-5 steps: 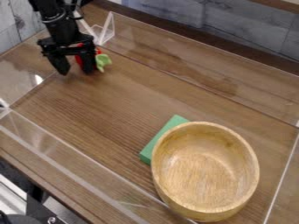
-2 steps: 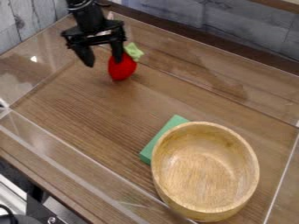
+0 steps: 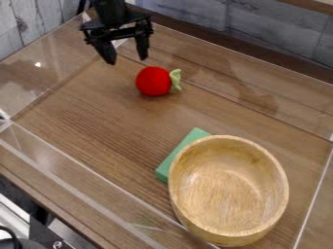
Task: Move the red fruit to the left
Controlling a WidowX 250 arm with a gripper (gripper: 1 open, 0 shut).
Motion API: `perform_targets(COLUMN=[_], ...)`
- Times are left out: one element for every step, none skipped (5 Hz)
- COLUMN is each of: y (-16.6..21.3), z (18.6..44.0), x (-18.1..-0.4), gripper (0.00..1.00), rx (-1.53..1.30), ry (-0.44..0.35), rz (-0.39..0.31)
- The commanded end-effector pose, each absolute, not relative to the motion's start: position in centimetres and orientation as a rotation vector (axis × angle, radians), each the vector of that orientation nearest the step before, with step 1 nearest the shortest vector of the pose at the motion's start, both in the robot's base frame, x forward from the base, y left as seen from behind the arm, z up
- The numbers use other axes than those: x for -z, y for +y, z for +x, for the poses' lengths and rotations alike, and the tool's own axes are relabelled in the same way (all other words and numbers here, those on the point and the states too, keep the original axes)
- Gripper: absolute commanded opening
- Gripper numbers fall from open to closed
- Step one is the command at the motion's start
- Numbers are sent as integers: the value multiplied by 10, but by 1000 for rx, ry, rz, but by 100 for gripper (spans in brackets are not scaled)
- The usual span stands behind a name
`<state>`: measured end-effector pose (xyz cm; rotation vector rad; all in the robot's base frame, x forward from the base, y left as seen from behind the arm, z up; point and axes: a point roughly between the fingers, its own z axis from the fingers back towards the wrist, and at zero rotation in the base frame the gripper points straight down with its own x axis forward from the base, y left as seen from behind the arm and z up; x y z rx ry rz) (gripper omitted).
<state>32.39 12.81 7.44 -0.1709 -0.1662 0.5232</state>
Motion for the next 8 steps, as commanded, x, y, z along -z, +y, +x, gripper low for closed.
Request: perform_targets(y=[126,119,115,114,114,115,118,122], z=[340,344,343,341,349,356,350,342], x=[-84,-72,-53,-35,-27,-21,-24,-30], gripper=[100,100,100,100,100,100,0,0], rx=[-430,-340,-310,-283,-310,-338,-374,-415], ry=[-227,-213,-202,-191,-189,-189,-189,-193], rz=[-159,-160,-157,-153,-146,-141,-135,-132])
